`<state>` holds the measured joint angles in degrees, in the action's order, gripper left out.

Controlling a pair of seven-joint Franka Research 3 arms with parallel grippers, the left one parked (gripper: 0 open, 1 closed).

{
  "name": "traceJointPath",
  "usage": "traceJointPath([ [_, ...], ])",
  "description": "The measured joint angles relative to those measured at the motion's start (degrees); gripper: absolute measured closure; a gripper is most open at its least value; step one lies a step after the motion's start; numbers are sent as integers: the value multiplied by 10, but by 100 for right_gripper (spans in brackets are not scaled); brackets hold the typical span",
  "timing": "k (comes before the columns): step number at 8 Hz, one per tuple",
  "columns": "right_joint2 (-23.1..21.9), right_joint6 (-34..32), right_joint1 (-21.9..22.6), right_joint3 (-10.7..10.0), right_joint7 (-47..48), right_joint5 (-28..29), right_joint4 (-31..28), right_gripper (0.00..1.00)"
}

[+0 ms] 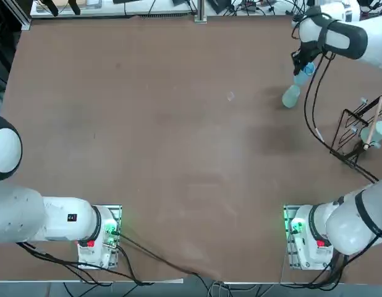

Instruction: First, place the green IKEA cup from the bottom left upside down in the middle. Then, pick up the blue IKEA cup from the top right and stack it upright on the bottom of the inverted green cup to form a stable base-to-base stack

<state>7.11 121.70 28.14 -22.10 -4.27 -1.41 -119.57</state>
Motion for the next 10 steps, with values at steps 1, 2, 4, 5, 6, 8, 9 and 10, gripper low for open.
traceJointPath([
  [1, -6, 26, 3, 0, 3, 0, -22, 97],
  [2, -11, 52, 3, 0, 4, 0, -45, 97],
  [4, -14, 70, 4, 0, 4, 0, -65, 97],
  [5, -16, 70, 4, 0, 4, 0, -67, 97],
  [6, -18, 70, 4, 0, 4, 0, -67, 97],
  [8, -21, 70, 4, 0, 4, -4, -68, 97],
  [9, -22, 70, 4, 0, 6, -10, -69, 97],
  [10, -22, 71, 4, 0, 7, -13, -71, 97],
])
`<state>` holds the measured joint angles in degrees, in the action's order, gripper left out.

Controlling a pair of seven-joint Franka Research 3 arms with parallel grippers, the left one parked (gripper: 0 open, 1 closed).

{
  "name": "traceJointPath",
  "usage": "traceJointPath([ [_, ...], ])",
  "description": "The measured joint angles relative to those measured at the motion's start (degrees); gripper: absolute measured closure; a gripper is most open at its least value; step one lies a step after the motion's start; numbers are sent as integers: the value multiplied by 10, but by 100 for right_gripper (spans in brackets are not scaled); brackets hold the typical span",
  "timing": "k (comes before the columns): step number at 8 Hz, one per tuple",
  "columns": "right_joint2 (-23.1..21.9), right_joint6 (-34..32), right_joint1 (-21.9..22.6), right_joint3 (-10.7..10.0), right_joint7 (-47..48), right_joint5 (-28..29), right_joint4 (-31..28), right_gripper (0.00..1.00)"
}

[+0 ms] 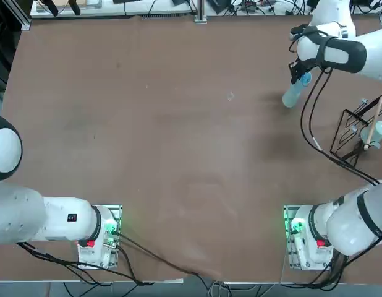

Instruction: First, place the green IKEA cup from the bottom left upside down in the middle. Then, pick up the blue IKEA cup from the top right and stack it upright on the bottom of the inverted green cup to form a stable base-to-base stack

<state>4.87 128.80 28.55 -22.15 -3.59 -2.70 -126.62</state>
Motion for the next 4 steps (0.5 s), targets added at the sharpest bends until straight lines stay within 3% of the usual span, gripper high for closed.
traceJointPath([
  [4, 1, 9, 0, -1, 3, -1, -4, 97],
])
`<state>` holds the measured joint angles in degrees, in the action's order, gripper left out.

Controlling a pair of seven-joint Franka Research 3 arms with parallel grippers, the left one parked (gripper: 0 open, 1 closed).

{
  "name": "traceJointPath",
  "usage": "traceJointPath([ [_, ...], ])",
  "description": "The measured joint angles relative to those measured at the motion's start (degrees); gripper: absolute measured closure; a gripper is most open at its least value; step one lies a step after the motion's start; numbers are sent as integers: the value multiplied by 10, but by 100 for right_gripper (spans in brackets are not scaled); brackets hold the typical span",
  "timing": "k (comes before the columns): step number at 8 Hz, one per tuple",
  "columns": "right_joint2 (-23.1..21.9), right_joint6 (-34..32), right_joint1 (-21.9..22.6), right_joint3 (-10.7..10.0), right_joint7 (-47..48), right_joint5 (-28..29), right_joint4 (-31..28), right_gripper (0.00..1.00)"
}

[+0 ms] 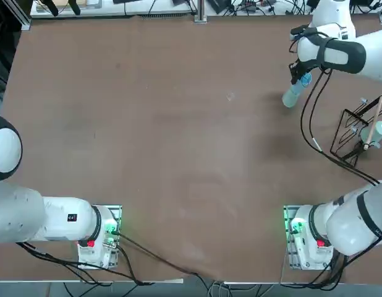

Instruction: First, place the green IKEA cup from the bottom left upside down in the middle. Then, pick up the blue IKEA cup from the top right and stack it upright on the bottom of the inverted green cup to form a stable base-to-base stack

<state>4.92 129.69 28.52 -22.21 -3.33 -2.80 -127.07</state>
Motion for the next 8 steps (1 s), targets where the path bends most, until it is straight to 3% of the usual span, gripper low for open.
traceJointPath([
  [6, 6, 5, 0, 0, 1, 0, -2, 95],
  [7, 7, 5, 0, 0, 1, -1, -2, 93],
  [8, 8, 5, 0, 0, 2, -1, -2, 84],
])
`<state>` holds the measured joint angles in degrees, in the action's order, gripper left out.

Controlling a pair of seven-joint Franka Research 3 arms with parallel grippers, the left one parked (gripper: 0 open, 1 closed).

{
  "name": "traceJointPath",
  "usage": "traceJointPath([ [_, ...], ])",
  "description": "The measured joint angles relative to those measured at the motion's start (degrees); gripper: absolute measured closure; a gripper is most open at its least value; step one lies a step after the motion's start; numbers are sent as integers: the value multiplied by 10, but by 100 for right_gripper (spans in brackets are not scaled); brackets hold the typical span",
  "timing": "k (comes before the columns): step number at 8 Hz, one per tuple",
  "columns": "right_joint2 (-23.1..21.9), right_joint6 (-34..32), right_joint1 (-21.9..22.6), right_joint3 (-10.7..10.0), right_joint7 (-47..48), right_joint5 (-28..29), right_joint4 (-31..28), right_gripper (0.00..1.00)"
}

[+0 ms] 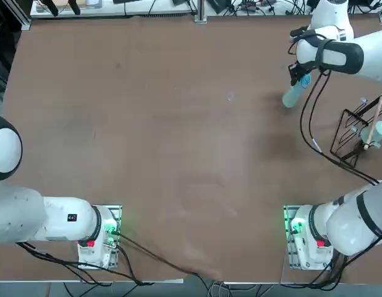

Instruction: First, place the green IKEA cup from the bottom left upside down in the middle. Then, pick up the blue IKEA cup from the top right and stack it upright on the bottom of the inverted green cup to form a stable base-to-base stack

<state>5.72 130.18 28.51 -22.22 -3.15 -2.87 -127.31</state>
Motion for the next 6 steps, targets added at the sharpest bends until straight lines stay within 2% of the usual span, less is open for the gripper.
traceJointPath([
  [1, 0, 0, 0, 0, 0, 0, 0, 68],
  [4, 0, 0, 0, -1, 0, -1, 0, 10],
  [5, 0, 0, 0, -1, 0, -1, 0, 0],
  [6, -2, 0, 0, -1, 0, -2, 0, 0],
])
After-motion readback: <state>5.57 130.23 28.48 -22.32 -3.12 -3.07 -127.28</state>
